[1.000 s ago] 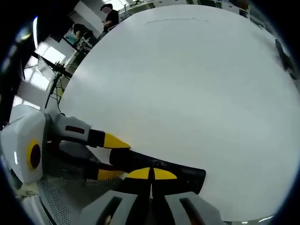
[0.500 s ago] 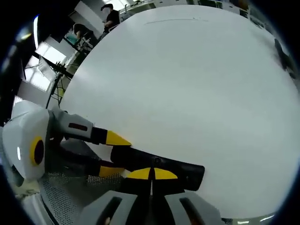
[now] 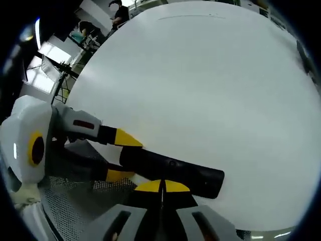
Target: Press the specified remote control buttons in sequence, fully releasing each button before pressing the next.
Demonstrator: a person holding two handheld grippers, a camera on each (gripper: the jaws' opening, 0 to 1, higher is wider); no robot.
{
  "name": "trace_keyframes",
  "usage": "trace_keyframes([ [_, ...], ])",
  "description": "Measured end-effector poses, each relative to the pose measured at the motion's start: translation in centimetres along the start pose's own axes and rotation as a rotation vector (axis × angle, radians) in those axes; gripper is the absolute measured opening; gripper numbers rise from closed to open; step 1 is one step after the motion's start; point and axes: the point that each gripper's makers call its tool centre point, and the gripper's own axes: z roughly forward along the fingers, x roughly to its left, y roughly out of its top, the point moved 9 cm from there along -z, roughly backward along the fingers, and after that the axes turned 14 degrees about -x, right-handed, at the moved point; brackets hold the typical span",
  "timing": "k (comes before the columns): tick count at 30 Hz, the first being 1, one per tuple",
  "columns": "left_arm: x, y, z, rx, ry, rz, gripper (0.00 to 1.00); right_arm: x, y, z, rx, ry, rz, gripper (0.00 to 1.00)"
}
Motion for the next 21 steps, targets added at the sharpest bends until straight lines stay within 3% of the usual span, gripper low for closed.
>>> trace_keyframes([
  [17, 0.0, -0.1, 0.1, -0.016, 0.001, -0.002, 0.24, 1.1, 0.1, 0.4, 0.063, -0.072, -0.146, 0.00],
  [21, 0.0, -0.2, 0.0, -0.027, 0.003, -0.003, 0.24, 0.6, 0.1, 0.1, 0.051, -0.049, -0.110, 0.00],
])
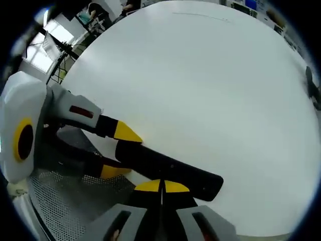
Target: Press the specified remote control buttons in sequence, fully releasing each button before pressing the next.
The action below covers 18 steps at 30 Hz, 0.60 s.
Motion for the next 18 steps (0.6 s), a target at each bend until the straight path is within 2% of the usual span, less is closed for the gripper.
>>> trace_keyframes([
  [5, 0.0, 0.0, 0.0, -0.007, 0.004, -0.003, 0.24, 0.1, -0.1, -0.1, -0.011, 0.009, -0.011, 0.00],
  [6, 0.0, -0.1, 0.0, -0.009, 0.005, -0.005, 0.24, 0.0, 0.0, -0.1, -0.010, 0.013, 0.011, 0.00],
  [7, 0.0, -0.1, 0.0, -0.012, 0.007, -0.007, 0.24, 0.0, 0.0, -0.2, -0.006, 0.014, 0.070, 0.00],
  [9, 0.0, -0.1, 0.0, -0.017, 0.010, -0.013, 0.24, -0.4, 0.1, -0.2, -0.011, 0.021, 0.084, 0.00],
  [13, -0.1, -0.1, 0.0, -0.017, 0.013, -0.017, 0.24, -0.3, 0.5, -0.4, -0.079, 0.079, 0.158, 0.00],
  [18, -0.1, -0.1, 0.0, -0.012, 0.012, -0.013, 0.24, -0.5, 1.0, -0.1, -0.097, 0.074, 0.145, 0.00],
])
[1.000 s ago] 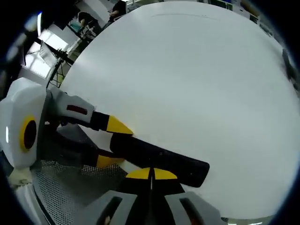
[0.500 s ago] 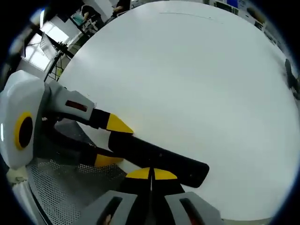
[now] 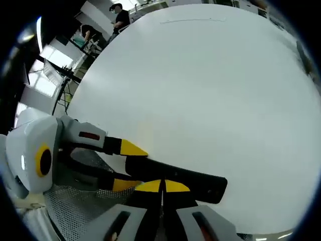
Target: Press the specified remote control buttons in sequence, fully releasing each button before pressing the next.
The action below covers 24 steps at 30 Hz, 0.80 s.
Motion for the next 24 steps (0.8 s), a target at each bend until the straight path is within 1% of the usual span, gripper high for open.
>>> trace_keyframes([
  [6, 0.04, 0.01, 0.02, 0.001, -0.002, -0.002, 0.24, 0.24, -0.12, 0.54, 0.011, 0.008, -0.012, 0.00],
  [9, 0.05, -0.03, 0.04, -0.001, 0.000, -0.005, 0.24, 0.13, -0.11, 0.65, 0.010, -0.001, -0.020, 0.00],
  [14, 0.05, 0.00, 0.00, -0.002, -0.001, -0.008, 0.24, 0.03, -0.03, 0.73, 0.018, 0.007, -0.008, 0.00],
  [24, 0.06, 0.05, 0.05, 0.004, -0.002, -0.007, 0.24, 0.19, -0.06, 0.96, 0.013, -0.011, -0.050, 0.00],
])
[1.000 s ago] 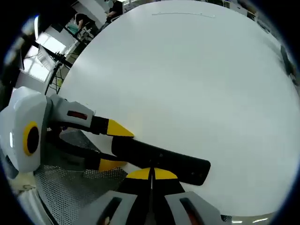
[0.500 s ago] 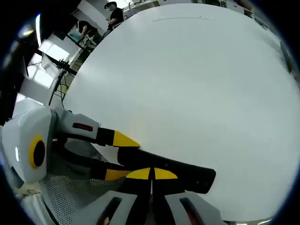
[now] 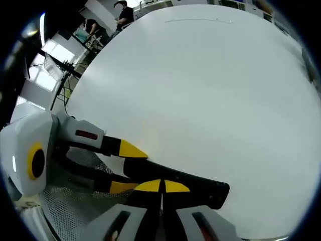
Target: Press the specified remote control buttons in sequence, fully releasing each button before pressing the next.
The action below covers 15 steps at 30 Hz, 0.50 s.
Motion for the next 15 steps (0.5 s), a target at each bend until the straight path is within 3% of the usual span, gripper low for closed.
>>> trace_keyframes([
  [4, 0.02, 0.08, 0.07, 0.010, 0.003, 0.004, 0.24, 0.80, 0.00, -0.02, -0.005, -0.046, -0.087, 0.00],
  [9, -0.09, 0.04, 0.00, -0.001, 0.016, -0.005, 0.24, 0.23, -0.15, -0.26, -0.041, -0.034, -0.030, 0.00],
  [15, -0.09, -0.01, 0.01, -0.005, 0.019, -0.008, 0.24, 0.58, 0.00, -0.30, -0.030, -0.039, -0.039, 0.00],
])
